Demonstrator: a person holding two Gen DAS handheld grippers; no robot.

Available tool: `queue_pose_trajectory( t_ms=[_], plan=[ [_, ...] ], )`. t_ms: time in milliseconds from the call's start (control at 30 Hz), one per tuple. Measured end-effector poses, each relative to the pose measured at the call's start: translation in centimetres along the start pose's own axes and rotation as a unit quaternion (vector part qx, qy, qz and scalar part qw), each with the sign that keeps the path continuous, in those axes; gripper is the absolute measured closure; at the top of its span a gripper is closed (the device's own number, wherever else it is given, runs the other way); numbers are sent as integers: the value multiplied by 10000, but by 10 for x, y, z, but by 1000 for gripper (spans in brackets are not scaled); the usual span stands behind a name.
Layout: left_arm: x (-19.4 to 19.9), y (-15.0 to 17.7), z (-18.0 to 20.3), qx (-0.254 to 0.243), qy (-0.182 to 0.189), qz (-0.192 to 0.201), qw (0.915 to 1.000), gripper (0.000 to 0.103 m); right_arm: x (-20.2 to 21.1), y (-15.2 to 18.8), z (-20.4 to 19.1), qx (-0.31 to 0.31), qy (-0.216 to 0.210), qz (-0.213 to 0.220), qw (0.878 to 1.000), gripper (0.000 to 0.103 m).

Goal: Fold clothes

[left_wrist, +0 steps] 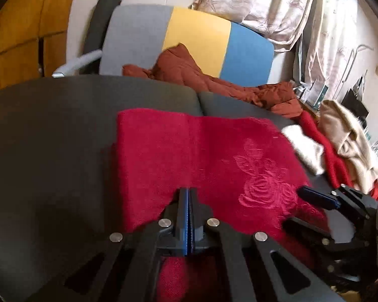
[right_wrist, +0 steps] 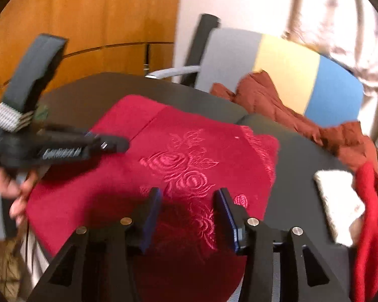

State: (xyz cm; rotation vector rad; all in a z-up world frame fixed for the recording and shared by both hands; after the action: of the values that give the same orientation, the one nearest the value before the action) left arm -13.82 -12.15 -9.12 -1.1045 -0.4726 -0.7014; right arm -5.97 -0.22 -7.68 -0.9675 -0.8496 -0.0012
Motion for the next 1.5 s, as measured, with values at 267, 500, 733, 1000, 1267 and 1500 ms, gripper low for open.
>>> queue_pose_trajectory(
  t_ms=[267, 500, 733, 1000, 1267, 1500],
  plan=[
    [0, 1, -12, 102, 117, 92, 9998, 101, -9, -1, -1, -68, -249, -128, 9996, 54],
    [16, -2, -9, 141, 40, 291, 9995, 101, -11, -7, -6, 33, 12, -574, 9983, 51],
    [52, 3, 18, -287, 84, 562, 9980, 98, -14, -8, -4, -42, 133, -671, 9976, 49],
    [30, 20, -9, -31, -100, 177, 9998, 97, -14, -8, -7, -52, 193, -730, 9971, 49],
    [26, 21, -11, 130, -31, 152, 9998, 97, -11, -8, -8, -107, 184, -719, 9972, 48],
    [24, 21, -9, 55, -83, 173, 9998, 97, 18, -12, -13, -501, -145, -364, 9980, 39]
  ],
)
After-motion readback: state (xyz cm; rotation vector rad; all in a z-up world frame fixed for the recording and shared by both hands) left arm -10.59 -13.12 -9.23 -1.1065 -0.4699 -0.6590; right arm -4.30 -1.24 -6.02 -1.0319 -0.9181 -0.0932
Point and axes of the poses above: each gripper's, at about its wrist camera, not at the fingertips, and x roughly against the way its jaws point, z to its right, y to its underside, the point moved 9 cm from there along -x, roughly the way its jaws point, and after that the axes turned 13 degrees about x, right-handed, at the moved point
